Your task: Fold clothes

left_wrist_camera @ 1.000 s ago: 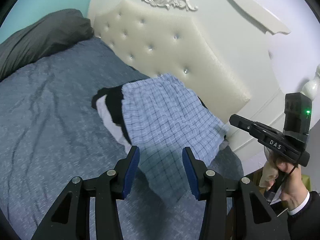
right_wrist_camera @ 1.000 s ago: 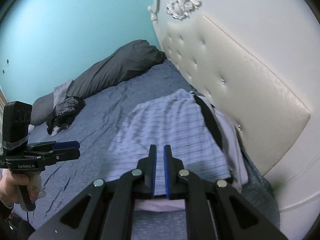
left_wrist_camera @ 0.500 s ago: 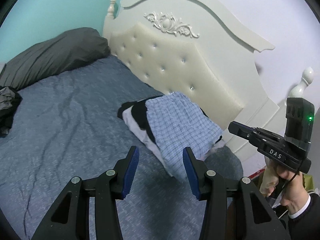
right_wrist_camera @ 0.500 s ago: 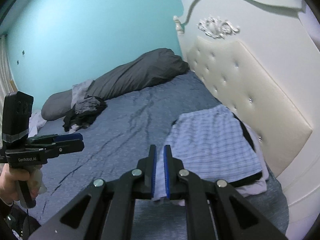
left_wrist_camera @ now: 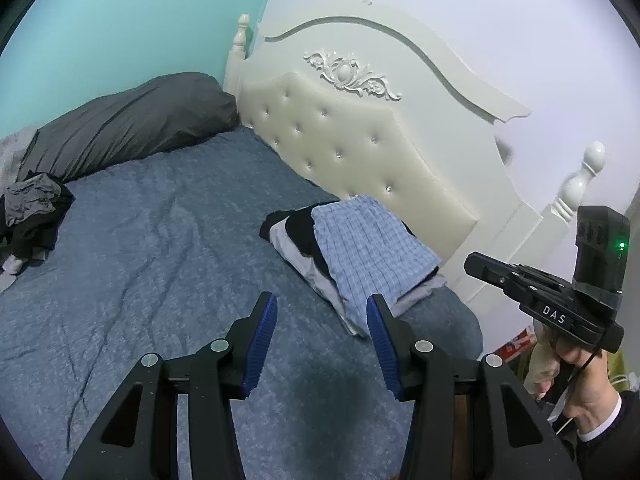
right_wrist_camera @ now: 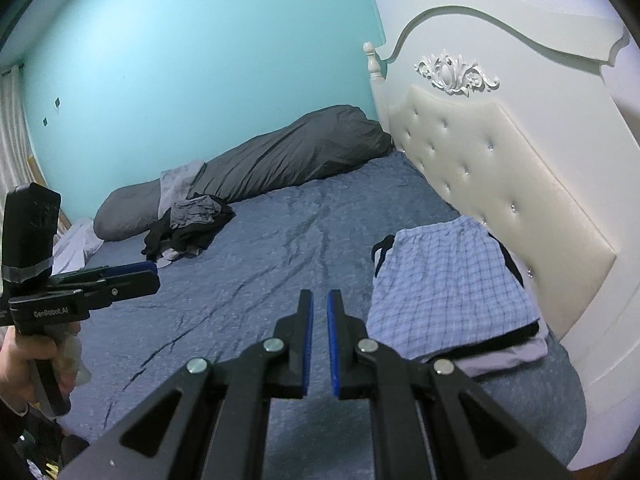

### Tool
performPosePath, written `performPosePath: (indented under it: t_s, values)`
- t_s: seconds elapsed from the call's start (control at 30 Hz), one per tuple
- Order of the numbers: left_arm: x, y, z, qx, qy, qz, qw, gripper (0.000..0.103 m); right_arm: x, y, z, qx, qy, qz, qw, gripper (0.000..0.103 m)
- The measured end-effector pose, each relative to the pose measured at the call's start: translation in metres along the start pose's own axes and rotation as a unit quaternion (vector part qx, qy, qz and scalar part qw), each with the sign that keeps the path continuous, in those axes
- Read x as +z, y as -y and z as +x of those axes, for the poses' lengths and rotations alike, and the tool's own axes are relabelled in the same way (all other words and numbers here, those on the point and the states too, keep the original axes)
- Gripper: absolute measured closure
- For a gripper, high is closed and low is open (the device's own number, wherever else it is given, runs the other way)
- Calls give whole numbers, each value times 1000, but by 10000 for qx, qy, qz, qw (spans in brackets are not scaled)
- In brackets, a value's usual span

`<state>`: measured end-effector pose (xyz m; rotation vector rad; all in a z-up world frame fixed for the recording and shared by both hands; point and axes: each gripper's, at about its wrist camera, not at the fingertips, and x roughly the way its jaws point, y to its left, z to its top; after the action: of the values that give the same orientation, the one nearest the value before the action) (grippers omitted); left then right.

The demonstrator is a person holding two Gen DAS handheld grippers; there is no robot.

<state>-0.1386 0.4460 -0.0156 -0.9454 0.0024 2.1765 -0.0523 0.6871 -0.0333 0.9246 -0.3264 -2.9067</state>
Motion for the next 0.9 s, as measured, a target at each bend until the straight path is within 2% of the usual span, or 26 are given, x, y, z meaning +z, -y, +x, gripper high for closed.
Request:
performPosePath:
  t_s: [0.33,0.9]
  values:
    - [-29,8,-40,-105,44,101,9999,50,-26,-36,-42,-228,26,60,9997,96]
    - [-56,26,-80,-191,173,288,9993,49,-71,-63,-93,-615,68,248,9978,96]
